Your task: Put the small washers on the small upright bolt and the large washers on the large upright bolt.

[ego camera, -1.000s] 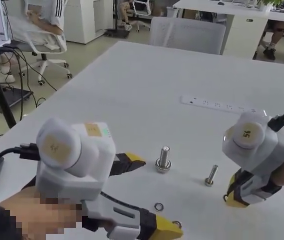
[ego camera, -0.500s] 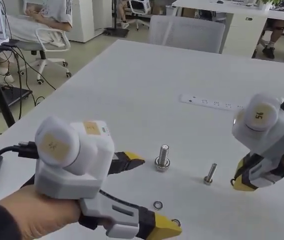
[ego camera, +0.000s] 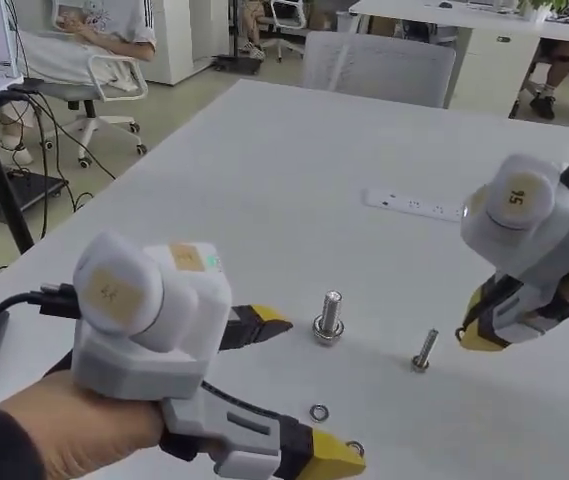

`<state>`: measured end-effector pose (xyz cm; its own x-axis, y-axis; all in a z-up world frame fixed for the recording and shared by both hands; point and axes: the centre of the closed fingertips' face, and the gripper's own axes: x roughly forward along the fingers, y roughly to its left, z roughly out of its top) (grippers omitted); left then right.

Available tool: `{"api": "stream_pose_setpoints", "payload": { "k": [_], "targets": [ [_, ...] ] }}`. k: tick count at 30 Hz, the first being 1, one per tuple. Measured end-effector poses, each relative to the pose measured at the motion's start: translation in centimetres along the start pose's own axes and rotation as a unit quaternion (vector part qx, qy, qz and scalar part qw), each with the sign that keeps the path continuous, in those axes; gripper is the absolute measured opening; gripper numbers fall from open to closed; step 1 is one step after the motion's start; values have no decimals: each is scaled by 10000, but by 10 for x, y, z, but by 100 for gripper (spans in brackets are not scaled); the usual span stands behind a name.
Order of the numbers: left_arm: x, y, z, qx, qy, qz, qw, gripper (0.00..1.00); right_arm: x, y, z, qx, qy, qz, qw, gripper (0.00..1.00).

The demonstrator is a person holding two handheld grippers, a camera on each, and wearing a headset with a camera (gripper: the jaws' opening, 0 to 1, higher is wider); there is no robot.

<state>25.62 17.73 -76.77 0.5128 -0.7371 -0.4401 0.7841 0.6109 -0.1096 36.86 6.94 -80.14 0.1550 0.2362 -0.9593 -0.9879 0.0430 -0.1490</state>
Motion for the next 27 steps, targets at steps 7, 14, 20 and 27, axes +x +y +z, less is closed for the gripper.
{"api": "stream_pose_setpoints", "payload": {
  "k": [7,14,20,27],
  "targets": [
    [1,1,-1,-13,26,7,10000,83,1,-5,9,-113,-33,7,9999,14],
    [1,2,-2,-50,35,21,10000,82,10,-7,15,-248,-5,67,9997,14],
    [1,3,-3,-57,39,36,10000,82,16,-6,18,-282,23,150,9995,14],
    [1,4,-3,-75,44,54,9999,82,20,-7,15,-294,85,200,9993,14]
  ]
}}
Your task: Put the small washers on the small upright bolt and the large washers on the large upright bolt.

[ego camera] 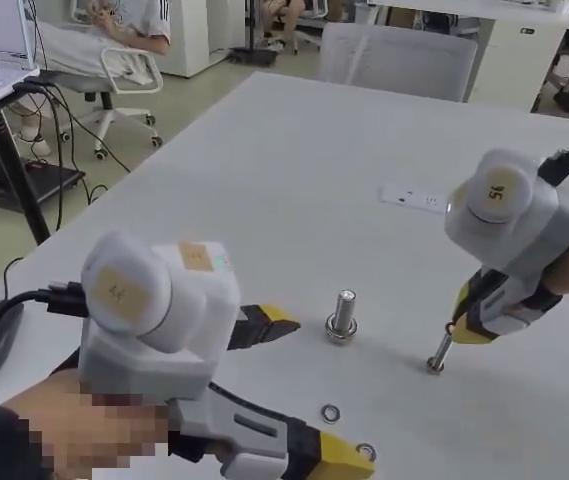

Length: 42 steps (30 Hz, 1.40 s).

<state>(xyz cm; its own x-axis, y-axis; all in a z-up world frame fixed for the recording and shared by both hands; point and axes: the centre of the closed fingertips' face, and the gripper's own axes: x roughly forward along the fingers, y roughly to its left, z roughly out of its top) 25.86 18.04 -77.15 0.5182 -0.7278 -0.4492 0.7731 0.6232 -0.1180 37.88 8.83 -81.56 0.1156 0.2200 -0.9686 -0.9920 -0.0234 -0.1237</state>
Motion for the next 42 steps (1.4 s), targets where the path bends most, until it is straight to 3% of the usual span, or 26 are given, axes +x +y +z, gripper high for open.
{"api": "stream_pose_setpoints", "payload": {
  "k": [20,42],
  "targets": [
    [0,0,-1,-29,20,29,10000,82,6,3,-1,12,16,122,9999,14],
    [1,0,-3,-63,62,37,10000,82,36,9,-7,70,126,360,9992,14]
  ]
}}
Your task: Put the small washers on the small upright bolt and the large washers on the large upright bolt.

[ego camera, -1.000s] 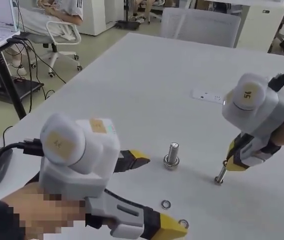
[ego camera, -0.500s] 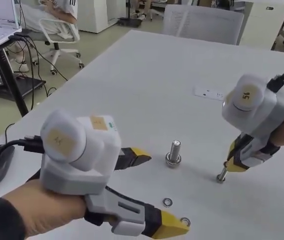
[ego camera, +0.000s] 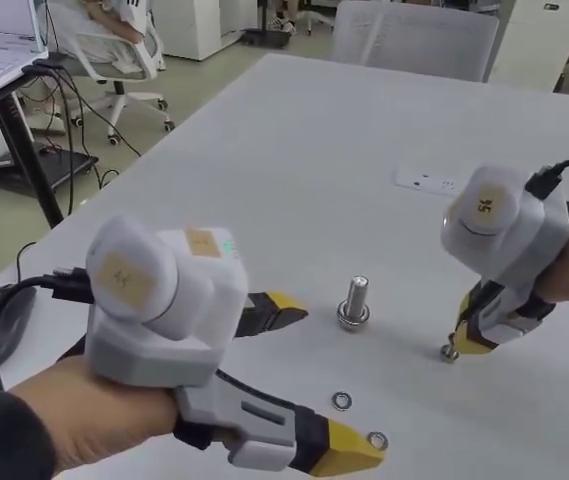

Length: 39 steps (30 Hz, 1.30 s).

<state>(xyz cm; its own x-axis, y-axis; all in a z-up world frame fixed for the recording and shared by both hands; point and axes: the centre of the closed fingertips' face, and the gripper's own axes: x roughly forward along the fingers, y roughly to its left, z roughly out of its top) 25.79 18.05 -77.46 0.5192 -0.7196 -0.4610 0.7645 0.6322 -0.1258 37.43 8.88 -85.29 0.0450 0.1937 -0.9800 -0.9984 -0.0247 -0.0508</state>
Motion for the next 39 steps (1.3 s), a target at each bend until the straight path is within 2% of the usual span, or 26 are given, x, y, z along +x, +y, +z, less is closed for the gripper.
{"api": "stream_pose_setpoints", "payload": {
  "k": [20,39],
  "targets": [
    [1,2,-1,-28,30,0,10000,82,15,-2,-3,-2,87,87,9999,14],
    [1,3,-2,-34,33,1,10000,82,16,-3,-3,26,53,64,10000,16]
  ]
}}
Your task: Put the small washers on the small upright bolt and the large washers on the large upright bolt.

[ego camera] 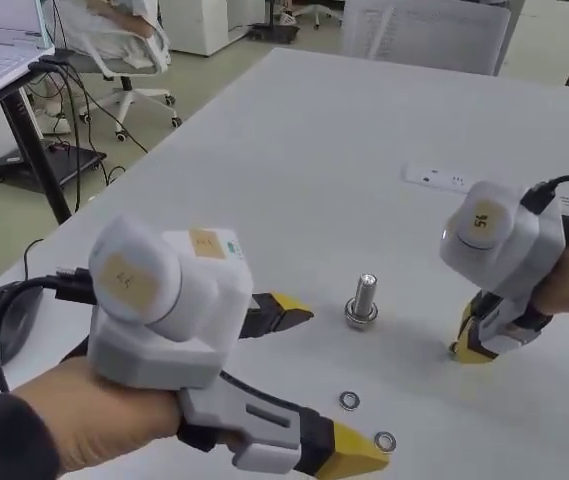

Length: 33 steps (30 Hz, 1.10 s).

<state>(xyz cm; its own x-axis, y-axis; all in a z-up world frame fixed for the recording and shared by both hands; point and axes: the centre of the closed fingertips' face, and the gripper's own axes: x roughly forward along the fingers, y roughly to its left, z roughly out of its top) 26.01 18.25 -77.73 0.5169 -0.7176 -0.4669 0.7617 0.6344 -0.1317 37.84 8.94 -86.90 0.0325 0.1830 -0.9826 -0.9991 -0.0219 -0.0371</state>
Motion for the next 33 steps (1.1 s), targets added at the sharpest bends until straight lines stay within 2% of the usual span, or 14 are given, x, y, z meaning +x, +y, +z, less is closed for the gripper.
{"api": "stream_pose_setpoints", "payload": {
  "k": [8,33],
  "targets": [
    [1,-1,-1,6,10,-15,10000,82,-4,-3,-6,116,-44,-40,9999,19],
    [0,-3,-2,45,26,-35,10000,82,-15,5,-23,466,-163,-182,9986,23]
  ]
}}
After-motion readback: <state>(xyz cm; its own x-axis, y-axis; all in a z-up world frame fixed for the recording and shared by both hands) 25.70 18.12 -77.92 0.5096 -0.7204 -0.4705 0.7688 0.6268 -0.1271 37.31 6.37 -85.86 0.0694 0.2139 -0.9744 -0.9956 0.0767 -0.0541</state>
